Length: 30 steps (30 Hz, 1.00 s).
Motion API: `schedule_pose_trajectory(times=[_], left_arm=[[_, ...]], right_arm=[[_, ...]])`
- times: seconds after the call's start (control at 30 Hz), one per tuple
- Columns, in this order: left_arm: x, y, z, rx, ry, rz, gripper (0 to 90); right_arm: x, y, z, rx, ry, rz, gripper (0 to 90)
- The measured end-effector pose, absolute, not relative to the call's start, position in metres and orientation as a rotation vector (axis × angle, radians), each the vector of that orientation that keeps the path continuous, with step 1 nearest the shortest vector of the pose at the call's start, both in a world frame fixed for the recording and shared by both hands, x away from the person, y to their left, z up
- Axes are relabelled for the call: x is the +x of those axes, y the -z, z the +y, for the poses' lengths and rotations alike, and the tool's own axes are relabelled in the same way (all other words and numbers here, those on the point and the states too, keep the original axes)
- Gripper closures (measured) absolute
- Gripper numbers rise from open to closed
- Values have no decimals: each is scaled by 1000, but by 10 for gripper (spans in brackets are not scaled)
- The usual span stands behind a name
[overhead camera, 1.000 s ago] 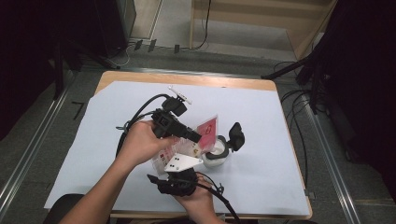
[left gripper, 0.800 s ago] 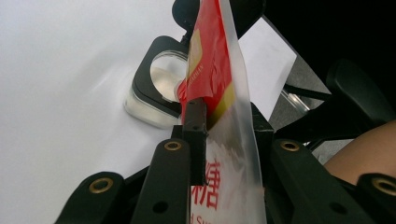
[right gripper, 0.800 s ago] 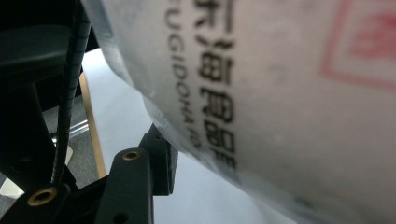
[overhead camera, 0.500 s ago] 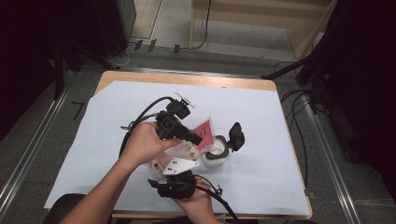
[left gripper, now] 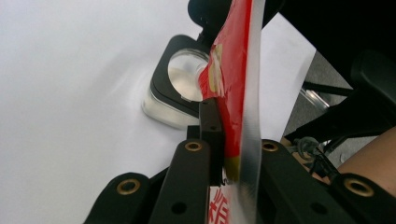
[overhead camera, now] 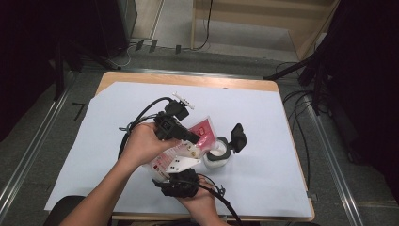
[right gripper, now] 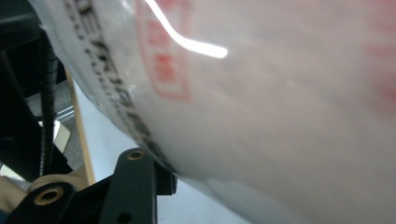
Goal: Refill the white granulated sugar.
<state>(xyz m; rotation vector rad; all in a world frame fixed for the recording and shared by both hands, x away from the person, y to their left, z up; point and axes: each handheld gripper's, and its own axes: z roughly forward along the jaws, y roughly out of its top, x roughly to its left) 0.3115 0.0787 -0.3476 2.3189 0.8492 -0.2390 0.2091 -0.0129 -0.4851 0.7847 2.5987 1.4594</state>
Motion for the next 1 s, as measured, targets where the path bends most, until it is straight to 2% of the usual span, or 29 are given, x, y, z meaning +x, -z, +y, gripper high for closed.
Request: schedule_pose_trajectory(times=[0.1, 0.73, 1.0], left_arm=[[312, 341, 86, 2284, 204, 837, 895], [315, 313, 132, 2117, 201, 806, 900], [310, 306, 140, 2116, 165, 770, 900]], right_arm=[[214, 483, -16, 791, -1452, 2569, 569], [239, 474, -40, 940, -1492, 2455, 532], [249, 471, -50, 1032, -1499, 2431, 528]])
